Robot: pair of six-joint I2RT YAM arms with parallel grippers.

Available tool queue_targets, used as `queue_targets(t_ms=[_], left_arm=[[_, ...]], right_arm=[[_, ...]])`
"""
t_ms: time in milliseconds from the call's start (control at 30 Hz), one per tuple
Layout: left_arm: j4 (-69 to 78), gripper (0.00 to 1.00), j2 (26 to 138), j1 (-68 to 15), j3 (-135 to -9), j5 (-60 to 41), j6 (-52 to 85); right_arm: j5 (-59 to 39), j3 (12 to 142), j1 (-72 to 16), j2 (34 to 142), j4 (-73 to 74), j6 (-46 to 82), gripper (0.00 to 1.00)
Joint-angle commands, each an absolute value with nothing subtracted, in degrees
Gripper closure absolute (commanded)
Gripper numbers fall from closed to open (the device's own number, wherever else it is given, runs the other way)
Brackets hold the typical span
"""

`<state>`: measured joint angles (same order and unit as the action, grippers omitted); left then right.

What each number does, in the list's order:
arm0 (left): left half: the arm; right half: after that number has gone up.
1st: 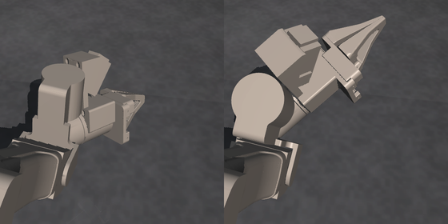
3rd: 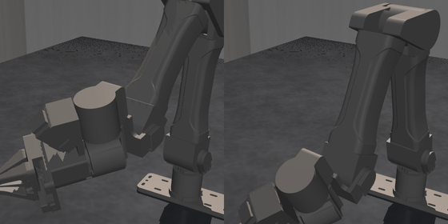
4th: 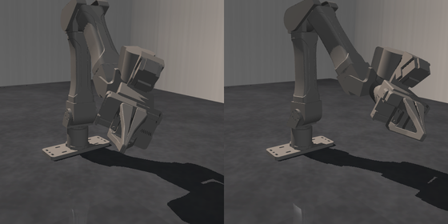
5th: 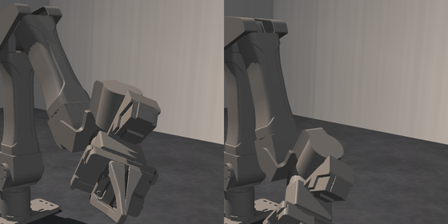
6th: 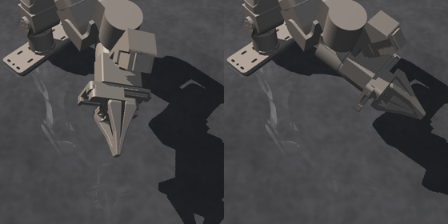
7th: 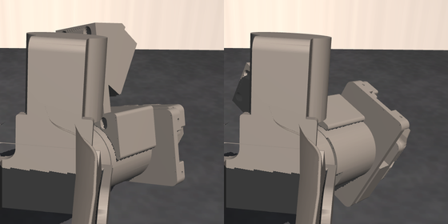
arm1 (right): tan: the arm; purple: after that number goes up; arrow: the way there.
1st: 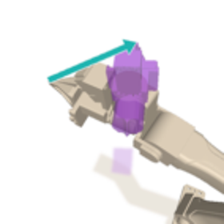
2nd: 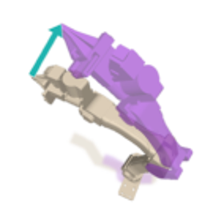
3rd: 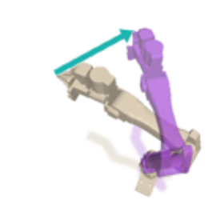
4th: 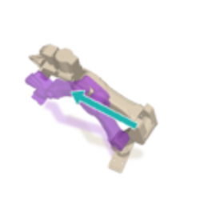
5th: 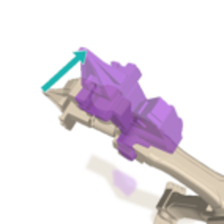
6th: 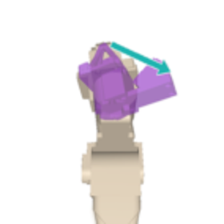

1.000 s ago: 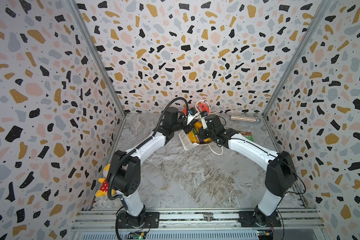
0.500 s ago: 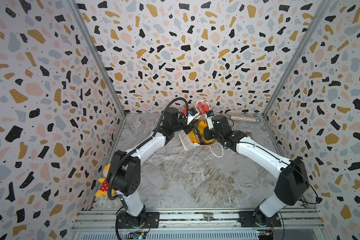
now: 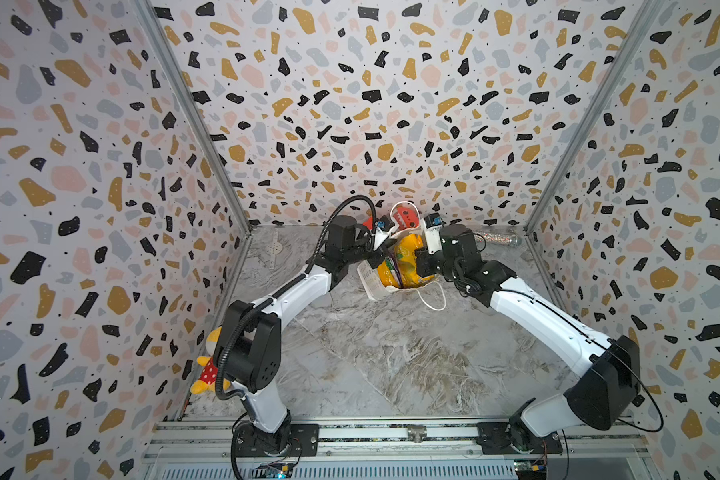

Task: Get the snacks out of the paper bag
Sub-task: 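Lift the yellow packet out and carry it away from the bag with the right gripper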

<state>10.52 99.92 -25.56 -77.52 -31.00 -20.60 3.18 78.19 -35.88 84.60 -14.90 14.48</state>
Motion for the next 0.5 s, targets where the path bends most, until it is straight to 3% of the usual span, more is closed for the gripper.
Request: queue_targets(t_ms=[0, 467], left_arm=[[14.0, 1.0, 97.6, -26.1, -77.2, -32.6, -19.6], [14.0, 1.0, 97.7, -26.1, -77.0, -31.6, -19.0]], right_arm=[[0.1, 83.1, -35.1, 79.8, -10.9, 14.5, 1.0], [-6.2, 83.4, -32.1, 71.4, -10.2, 15.5, 1.0]])
